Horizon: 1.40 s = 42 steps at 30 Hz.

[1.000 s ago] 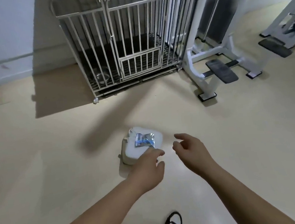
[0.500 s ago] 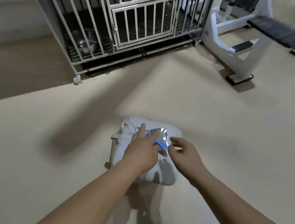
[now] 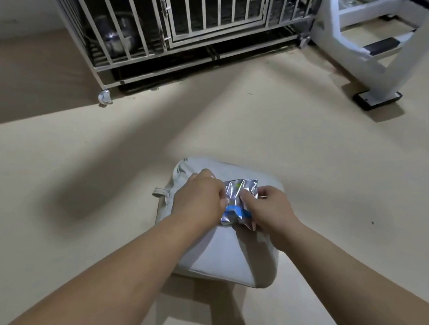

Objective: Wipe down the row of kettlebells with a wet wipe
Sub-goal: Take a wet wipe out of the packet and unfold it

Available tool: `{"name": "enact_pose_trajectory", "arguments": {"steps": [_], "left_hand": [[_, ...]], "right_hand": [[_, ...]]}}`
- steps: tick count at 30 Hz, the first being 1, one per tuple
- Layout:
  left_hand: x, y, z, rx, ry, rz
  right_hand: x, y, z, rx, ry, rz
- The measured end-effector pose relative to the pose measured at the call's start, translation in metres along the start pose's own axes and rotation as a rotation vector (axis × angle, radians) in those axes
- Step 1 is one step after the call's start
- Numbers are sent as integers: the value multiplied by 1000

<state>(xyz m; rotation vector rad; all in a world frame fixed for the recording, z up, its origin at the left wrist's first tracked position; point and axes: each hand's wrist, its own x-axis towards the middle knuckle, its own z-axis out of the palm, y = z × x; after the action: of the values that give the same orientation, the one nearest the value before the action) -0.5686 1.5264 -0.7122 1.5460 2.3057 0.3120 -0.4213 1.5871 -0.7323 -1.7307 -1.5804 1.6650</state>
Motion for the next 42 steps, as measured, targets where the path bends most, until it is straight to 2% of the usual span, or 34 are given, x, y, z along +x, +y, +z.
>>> {"name": "enact_pose_trajectory", "arguments": {"steps": [5,11,14,20,24,32,38,40,42], "left_hand": [[9,5,-1,-6,-49,-58],[5,24,9,171,-10,-79],[4,21,11,152,-1,-53],[5,-3,0,-204,-36,-35],[3,-13,-14,-610,-131,-142],[8,-30,-18,-947,-349,-330],[3,-25,-22,-1273,-325,-414],[2,-20,-24,-1202,-297,-382],[3,-16,-27,-866,-184,-239]], "right_hand": [[11,4,6,-42,-44,9],[8,6,4,-50,-32,-57],[9,8,3,-17,-32,-53],[8,8,5,-2,10,-63],[8,7,6,45,13,-52],[8,7,0,101,-28,-8],[7,8,-3,138,-44,16],[7,8,-4,144,-32,24],[6,8,-3,140,-16,21]]}}
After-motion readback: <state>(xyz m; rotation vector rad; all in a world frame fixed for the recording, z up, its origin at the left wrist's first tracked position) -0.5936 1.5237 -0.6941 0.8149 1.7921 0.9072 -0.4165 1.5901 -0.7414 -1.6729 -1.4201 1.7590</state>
